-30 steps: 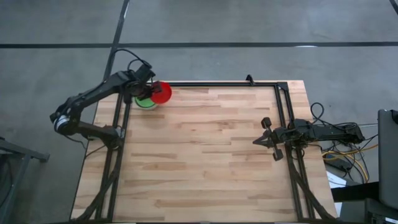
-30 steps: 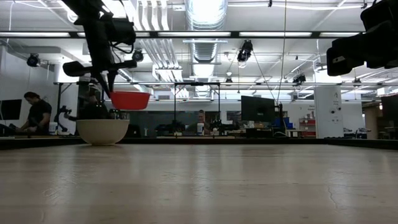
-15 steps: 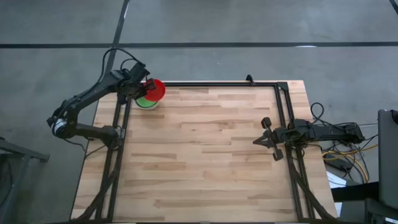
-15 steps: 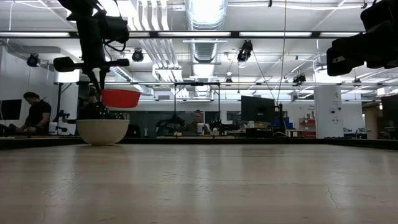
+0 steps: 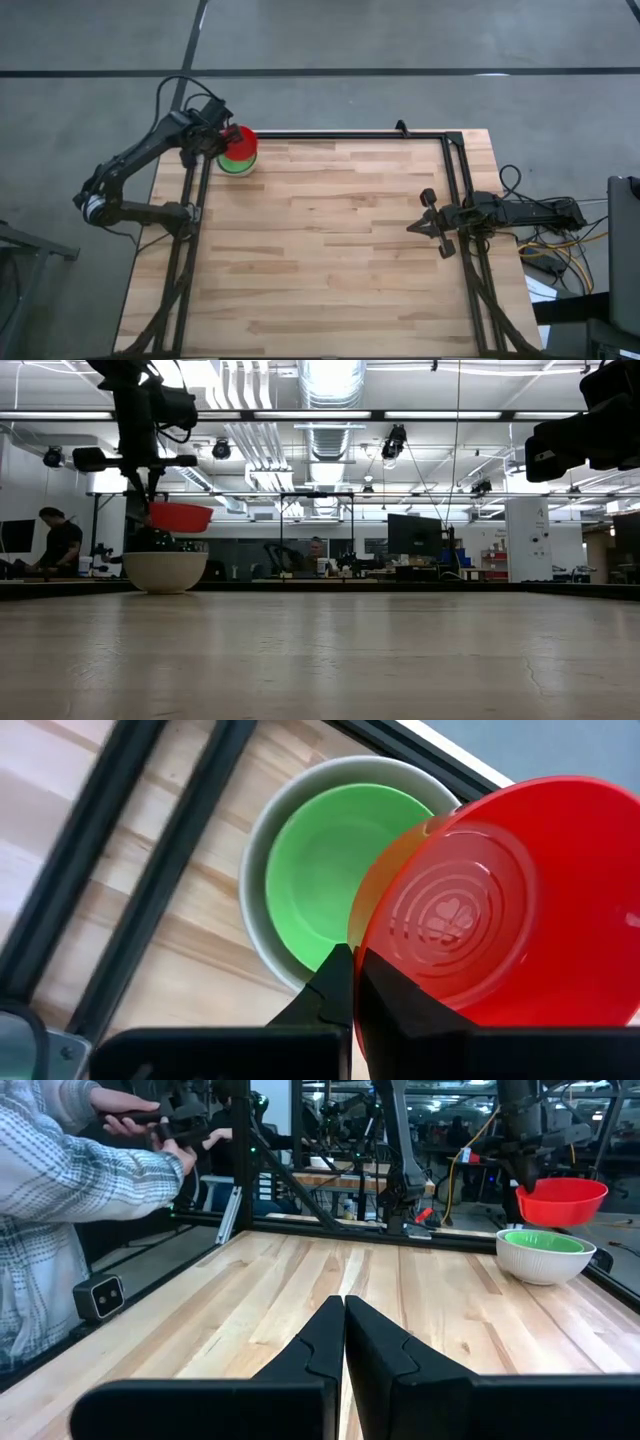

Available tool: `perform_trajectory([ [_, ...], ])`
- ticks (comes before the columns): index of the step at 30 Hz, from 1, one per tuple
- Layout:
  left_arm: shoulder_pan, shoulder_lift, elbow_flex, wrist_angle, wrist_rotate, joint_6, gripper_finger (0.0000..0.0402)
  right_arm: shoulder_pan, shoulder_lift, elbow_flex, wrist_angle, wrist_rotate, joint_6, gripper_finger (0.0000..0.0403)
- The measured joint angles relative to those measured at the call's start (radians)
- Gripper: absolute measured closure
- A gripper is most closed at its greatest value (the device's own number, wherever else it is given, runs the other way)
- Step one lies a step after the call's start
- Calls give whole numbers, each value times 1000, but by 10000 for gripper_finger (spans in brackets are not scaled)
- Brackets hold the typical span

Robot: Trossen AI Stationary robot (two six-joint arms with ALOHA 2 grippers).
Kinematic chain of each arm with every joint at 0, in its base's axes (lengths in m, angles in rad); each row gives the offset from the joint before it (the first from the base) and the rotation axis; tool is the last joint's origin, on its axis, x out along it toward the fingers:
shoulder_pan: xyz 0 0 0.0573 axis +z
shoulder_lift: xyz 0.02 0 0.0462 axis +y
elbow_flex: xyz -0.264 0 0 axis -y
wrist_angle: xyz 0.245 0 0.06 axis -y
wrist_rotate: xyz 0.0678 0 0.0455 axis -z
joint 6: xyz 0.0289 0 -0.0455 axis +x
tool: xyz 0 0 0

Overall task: Nest bowls inside each other
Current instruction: Stack the red bowl on the stacked bowls

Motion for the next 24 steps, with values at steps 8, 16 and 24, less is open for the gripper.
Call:
perform_trajectory([
  [8, 42, -2, 0, -47, -14, 0, 396, 0, 0, 0, 0, 0, 0, 394],
  [16, 92, -2, 0, -61, -14, 15, 396, 0, 0, 0, 0, 0, 0, 394],
  [24, 125, -1, 0, -2, -14, 114, 396, 0, 0, 0, 0, 0, 0, 394],
])
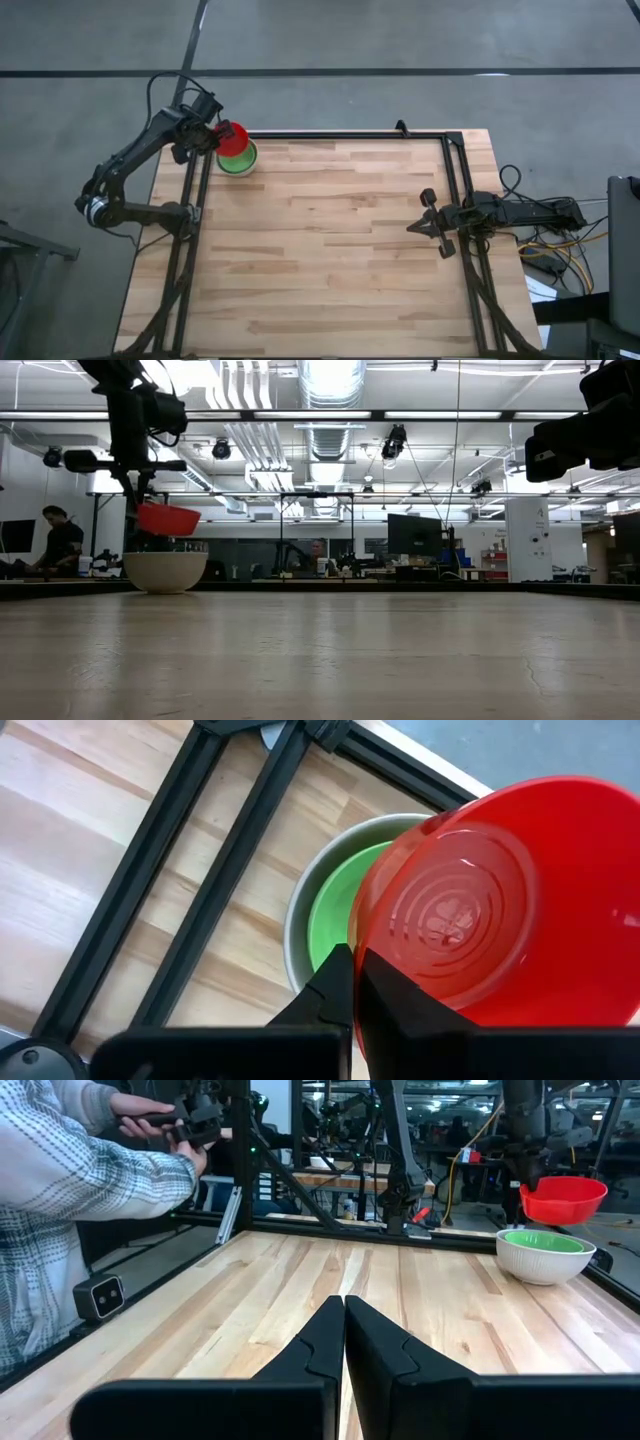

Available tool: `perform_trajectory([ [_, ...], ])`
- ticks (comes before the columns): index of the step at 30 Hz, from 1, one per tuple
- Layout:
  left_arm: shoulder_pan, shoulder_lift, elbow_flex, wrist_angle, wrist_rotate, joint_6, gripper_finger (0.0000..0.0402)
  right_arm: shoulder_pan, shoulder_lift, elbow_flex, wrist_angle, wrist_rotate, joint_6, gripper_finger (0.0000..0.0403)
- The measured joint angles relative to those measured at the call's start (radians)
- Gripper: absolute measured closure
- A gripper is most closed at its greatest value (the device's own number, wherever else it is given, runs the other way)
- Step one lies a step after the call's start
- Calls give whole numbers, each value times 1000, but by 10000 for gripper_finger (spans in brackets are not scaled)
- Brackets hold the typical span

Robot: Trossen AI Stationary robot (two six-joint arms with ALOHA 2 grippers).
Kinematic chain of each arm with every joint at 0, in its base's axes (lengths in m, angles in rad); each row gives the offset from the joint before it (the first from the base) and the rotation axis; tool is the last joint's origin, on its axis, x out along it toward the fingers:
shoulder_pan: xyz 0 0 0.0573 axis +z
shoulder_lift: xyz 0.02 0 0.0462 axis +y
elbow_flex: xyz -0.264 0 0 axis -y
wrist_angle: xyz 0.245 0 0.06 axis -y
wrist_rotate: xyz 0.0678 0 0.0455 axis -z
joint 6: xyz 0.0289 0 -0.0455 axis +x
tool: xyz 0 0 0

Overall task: Nest bowls inside each other
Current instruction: Stack the red bowl on the stacked bowls

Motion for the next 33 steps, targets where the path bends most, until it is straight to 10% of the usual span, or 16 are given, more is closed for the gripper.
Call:
perform_trajectory([
  [33, 8, 22, -220, 218, 60, -1, 396, 0, 0, 0, 0, 0, 0, 394],
])
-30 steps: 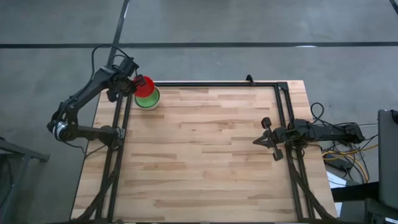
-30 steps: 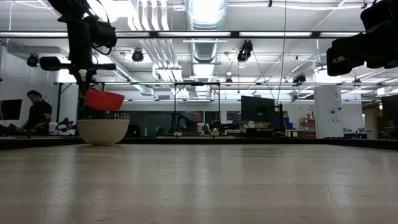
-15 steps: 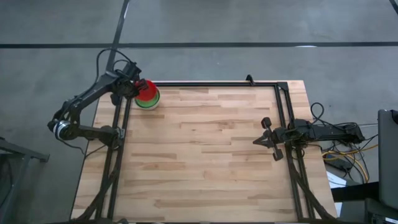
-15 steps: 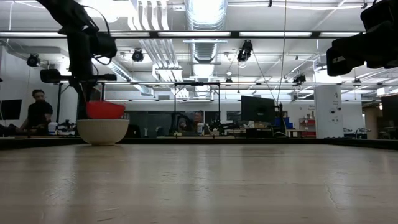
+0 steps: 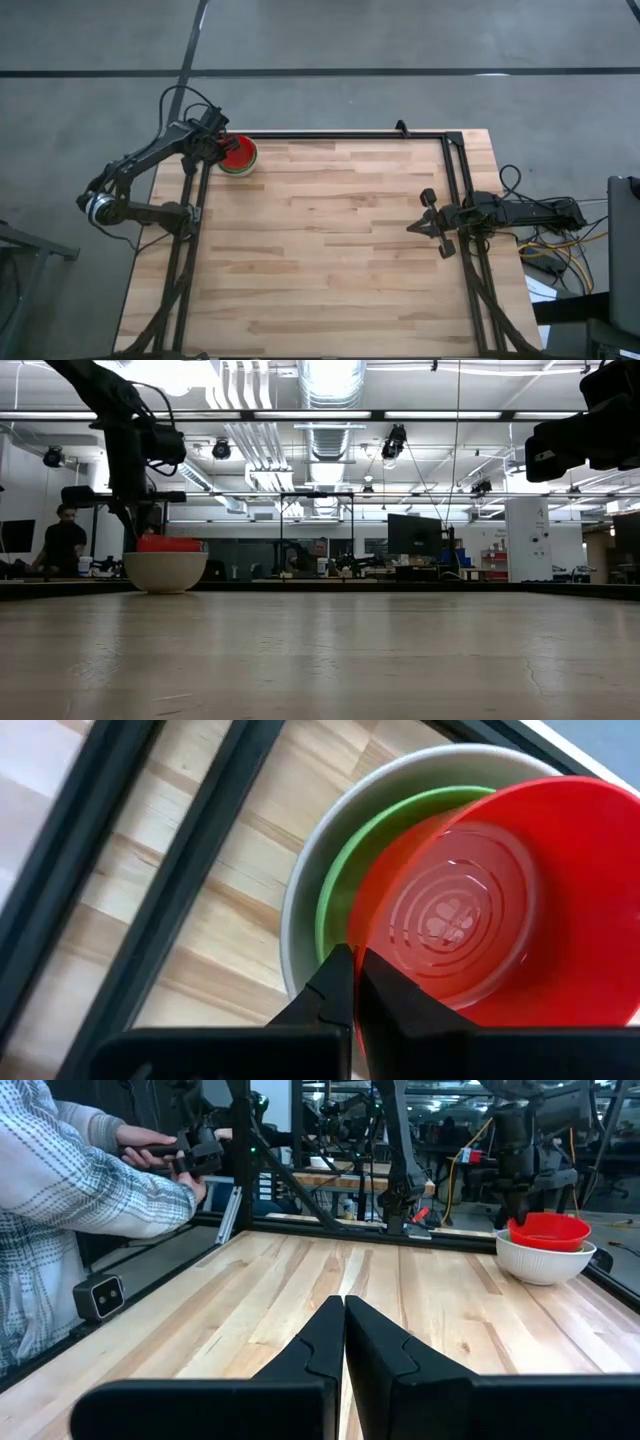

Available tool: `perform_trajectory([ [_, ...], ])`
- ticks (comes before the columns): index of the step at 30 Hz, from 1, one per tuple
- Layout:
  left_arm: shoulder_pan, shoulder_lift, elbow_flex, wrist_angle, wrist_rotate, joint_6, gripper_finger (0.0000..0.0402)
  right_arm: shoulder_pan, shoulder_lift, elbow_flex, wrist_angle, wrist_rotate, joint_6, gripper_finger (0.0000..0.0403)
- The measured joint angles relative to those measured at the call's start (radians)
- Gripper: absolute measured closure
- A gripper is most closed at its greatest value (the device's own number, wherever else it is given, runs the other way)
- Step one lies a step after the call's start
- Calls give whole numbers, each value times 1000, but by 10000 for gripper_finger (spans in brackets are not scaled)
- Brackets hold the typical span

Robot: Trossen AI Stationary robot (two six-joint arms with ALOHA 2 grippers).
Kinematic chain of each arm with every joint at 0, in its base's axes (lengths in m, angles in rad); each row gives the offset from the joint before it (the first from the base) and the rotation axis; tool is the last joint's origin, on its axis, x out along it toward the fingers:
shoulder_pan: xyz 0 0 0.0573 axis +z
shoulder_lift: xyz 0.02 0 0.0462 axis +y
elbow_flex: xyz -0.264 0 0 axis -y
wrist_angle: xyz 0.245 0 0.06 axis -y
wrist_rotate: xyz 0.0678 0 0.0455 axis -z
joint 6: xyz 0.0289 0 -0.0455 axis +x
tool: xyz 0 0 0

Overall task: Nest bowls inside each other
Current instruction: Stack the red bowl on the stacked bowls

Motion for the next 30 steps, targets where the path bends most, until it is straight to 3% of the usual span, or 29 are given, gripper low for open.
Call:
perform_trajectory([
  [14, 0, 0, -75, 92, 23, 0, 391, 0, 0, 0, 0, 0, 0, 394],
  [30, 0, -6, -67, 93, 29, 4, 316, 0, 0, 0, 0, 0, 0, 394],
])
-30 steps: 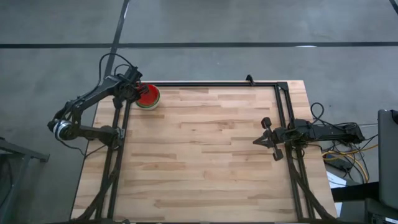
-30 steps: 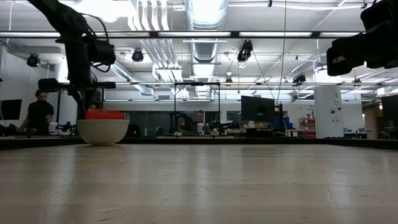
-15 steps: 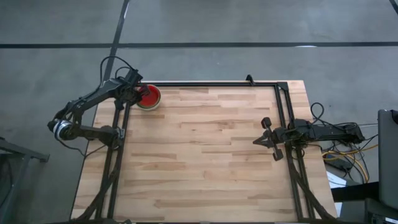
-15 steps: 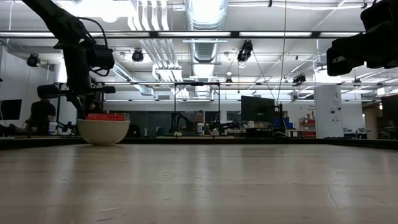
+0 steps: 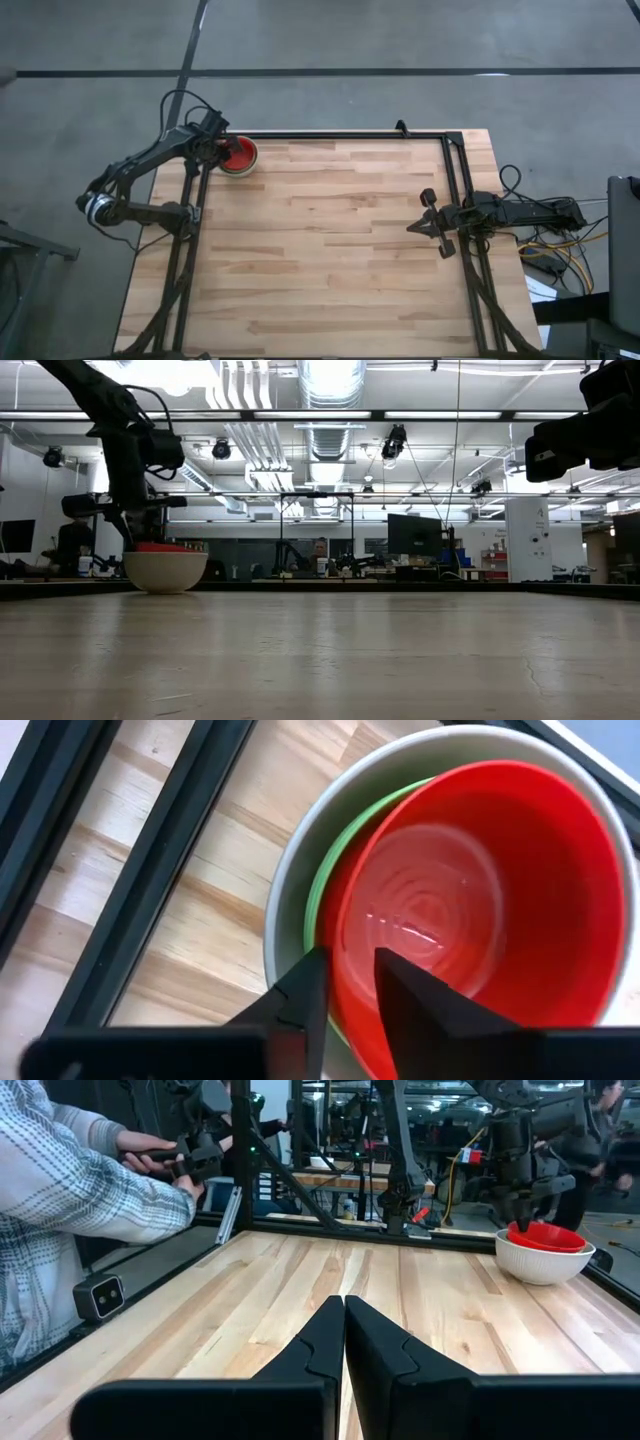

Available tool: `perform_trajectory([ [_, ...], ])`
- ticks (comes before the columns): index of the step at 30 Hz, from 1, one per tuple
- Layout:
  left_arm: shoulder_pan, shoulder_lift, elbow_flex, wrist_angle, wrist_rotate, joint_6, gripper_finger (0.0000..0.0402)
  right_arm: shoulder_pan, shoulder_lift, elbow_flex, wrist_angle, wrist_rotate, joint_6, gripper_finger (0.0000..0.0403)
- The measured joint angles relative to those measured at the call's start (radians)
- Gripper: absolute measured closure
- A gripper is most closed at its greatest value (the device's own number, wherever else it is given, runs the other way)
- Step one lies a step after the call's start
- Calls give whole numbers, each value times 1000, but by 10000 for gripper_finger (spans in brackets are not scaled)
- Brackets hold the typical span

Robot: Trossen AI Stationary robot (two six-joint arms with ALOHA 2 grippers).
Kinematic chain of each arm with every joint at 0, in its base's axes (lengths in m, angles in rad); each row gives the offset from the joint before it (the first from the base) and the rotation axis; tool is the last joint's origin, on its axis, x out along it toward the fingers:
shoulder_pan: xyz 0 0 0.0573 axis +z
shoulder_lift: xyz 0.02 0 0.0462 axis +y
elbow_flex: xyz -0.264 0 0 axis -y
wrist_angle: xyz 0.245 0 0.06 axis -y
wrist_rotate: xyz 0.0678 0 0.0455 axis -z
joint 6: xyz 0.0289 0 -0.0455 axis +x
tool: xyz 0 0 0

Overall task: Nest bowls inside each other
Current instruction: Stack the red bowl on the stacked bowls

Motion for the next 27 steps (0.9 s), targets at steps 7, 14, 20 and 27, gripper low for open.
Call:
perform_trajectory([
  [7, 0, -35, 2, -1, 0, 1, 271, 0, 0, 0, 0, 0, 0, 394],
  [14, 0, -73, 2, -2, 0, 1, 262, 0, 0, 0, 0, 0, 0, 394],
  [20, 0, -91, 3, -12, 0, 1, 262, 0, 0, 0, 0, 0, 0, 394],
  [27, 1, -91, 0, -3, -1, 1, 262, 0, 0, 0, 0, 0, 0, 394],
])
